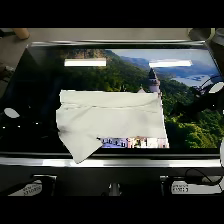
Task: Fold the shirts.
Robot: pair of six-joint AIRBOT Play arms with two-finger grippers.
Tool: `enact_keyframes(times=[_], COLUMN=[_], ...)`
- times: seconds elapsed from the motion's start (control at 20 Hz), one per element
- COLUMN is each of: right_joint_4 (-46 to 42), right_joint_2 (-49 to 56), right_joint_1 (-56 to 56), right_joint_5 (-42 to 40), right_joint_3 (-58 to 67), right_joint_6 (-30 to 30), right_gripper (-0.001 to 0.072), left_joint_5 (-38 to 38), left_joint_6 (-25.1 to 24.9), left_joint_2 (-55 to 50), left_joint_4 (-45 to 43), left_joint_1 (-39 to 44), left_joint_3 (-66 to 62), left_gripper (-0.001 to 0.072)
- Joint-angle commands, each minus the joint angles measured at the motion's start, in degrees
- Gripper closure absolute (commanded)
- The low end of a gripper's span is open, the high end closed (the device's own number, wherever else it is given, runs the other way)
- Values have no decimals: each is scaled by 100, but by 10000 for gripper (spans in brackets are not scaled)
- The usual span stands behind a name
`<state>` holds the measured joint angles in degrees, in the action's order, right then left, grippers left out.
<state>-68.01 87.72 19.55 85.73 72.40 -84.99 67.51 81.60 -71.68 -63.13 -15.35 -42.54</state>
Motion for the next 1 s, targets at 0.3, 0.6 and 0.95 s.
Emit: enact_keyframes(times=[0.3,0.6,0.95], right_joint_4=[-55,476,1084], right_joint_2=[-22,-4,-4], right_joint_1=[52,50,-437], right_joint_5=[-428,-1167,-1360], right_joint_3=[-1119,-1989,-2133], right_joint_6=[219,527,887], right_gripper=[201,202,383], left_joint_5=[-907,-844,-850], left_joint_6=[-46,-61,-63], left_joint_2=[-354,94,658], left_joint_4=[426,428,669], left_joint_1=[448,448,448], left_joint_3=[363,262,232], left_gripper=[659,680,680])
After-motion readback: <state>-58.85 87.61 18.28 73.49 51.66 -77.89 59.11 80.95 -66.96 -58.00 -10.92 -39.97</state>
